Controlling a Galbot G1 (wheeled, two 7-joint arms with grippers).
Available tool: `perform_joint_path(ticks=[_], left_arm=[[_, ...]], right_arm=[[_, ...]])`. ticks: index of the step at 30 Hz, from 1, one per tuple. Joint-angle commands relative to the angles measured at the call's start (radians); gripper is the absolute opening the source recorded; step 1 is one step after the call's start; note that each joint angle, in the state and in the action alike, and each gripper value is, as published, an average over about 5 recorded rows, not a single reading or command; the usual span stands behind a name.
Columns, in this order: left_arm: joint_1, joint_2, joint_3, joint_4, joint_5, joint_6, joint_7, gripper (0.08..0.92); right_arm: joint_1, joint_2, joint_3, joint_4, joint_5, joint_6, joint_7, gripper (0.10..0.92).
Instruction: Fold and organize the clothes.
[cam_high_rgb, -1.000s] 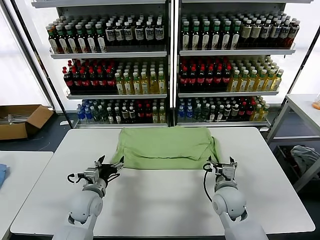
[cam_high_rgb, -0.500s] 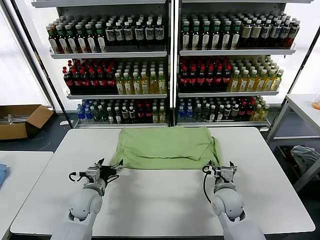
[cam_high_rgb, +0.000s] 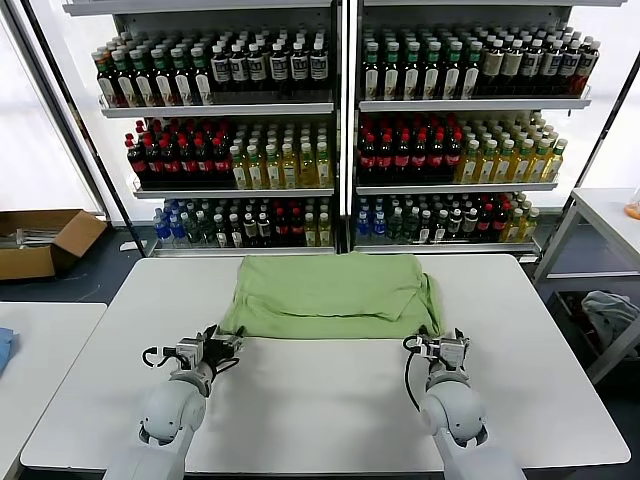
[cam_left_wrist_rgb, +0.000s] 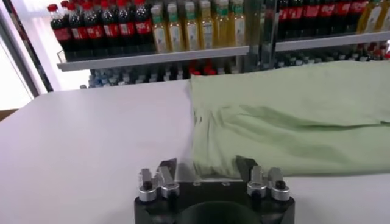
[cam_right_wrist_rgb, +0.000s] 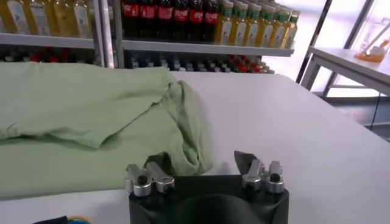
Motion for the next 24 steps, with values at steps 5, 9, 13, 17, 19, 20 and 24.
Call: perform_joint_path(ticks=[5, 9, 13, 17, 19, 20, 24], left_arm=[[0.009, -0.001, 0.000, 0.005, 0.006, 0.010, 0.000, 0.381], [0.011, -0.002, -0.002, 0.003, 0.006, 0.010, 0.000, 0.268], [0.015, -0.005, -0.003, 0.000, 0.007, 0.010, 0.002, 0.150], [0.022, -0.005, -0.007, -0.015, 0.006, 0.007, 0.003, 0.088], [0.030, -0.004, -0.011, -0.038, 0.006, 0.005, 0.001, 0.084], [0.037, -0.002, -0.013, -0.057, 0.007, 0.004, 0.000, 0.084], [0.086, 0.007, -0.018, -0.162, 0.011, 0.005, -0.004, 0.084]], right_arm=[[-0.010, 0.003, -0.001, 0.003, 0.000, -0.003, 0.000, 0.423], [-0.015, -0.001, -0.002, 0.012, 0.000, -0.003, -0.003, 0.319], [-0.022, -0.001, -0.001, 0.016, 0.000, -0.003, -0.008, 0.206], [-0.035, -0.001, -0.002, 0.035, 0.000, -0.003, -0.009, 0.121], [-0.046, -0.002, -0.003, 0.061, -0.001, -0.003, -0.007, 0.115], [-0.052, -0.003, -0.005, 0.080, -0.001, -0.003, -0.004, 0.115], [-0.082, -0.006, -0.010, 0.164, -0.010, -0.004, 0.014, 0.115]])
